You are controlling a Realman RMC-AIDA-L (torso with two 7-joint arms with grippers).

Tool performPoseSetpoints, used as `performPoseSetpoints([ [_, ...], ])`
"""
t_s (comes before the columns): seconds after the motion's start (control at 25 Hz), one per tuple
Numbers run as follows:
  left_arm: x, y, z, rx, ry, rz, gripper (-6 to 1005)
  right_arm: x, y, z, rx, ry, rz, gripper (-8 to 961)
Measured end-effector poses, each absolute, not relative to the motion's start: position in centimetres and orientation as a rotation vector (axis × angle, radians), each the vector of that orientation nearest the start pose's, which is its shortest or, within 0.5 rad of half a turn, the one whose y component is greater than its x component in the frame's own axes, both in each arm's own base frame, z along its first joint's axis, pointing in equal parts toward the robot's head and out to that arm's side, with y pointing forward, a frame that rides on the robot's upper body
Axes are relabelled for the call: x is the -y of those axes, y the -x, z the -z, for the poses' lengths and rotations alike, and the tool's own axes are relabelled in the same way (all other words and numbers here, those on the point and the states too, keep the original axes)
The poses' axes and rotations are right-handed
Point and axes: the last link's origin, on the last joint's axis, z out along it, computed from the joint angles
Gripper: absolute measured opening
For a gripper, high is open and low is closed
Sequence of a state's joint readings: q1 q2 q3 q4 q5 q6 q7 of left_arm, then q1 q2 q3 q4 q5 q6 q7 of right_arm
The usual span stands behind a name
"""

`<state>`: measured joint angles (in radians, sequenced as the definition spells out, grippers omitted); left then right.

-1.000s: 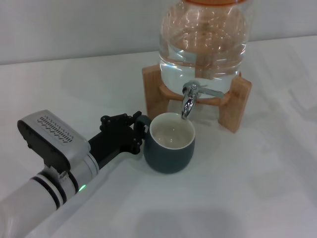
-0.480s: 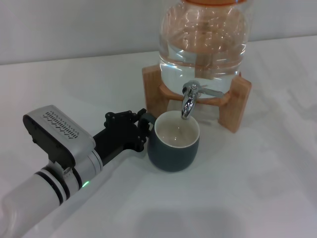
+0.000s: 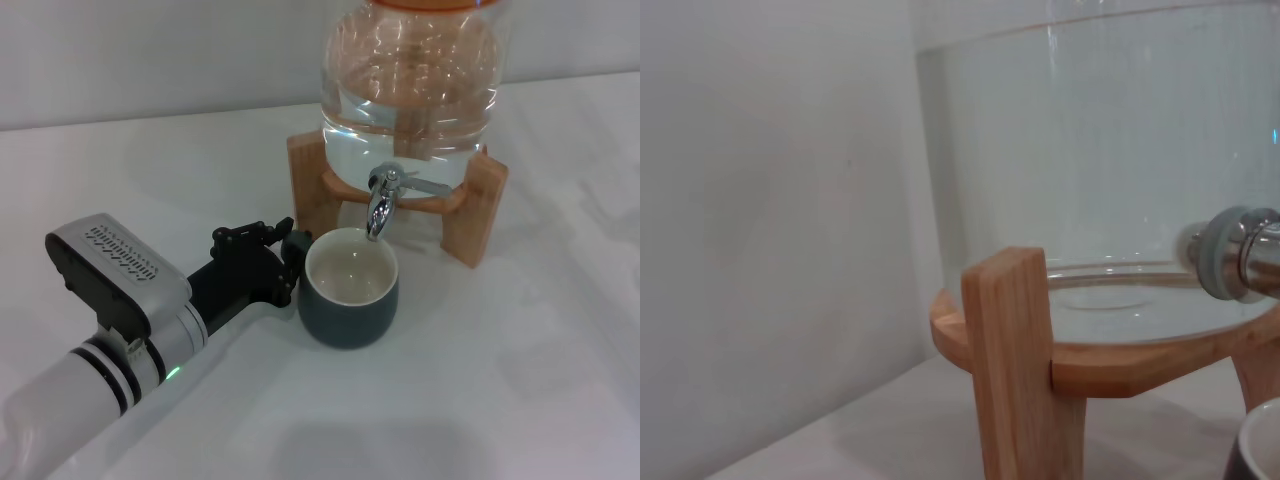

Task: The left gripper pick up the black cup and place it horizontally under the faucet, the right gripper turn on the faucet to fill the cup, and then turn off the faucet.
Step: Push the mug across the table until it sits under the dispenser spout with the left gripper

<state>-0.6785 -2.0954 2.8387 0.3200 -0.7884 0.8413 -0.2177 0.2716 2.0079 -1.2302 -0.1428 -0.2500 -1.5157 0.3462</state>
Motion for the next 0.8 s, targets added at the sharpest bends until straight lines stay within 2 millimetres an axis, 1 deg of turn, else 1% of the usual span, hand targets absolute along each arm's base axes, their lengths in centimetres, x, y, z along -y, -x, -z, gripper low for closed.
performPoseSetpoints([
  [0.16,-33.60,22.13,14.01,0.341,2.377,0.613,256,-27.74,-35.77,-7.01,-0.324,1.476,-0.854,868],
  [0.4,-33.34,21.90,14.25,0.350,2.384,0.623,427,-27.83,-35.69,-7.05,-0.321,1.475,-0.856,868],
  [0.8,-32.80,22.52,14.28,0.380,2.373,0.620,435,-27.97,-35.55,-7.16,-0.316,1.473,-0.863,868],
])
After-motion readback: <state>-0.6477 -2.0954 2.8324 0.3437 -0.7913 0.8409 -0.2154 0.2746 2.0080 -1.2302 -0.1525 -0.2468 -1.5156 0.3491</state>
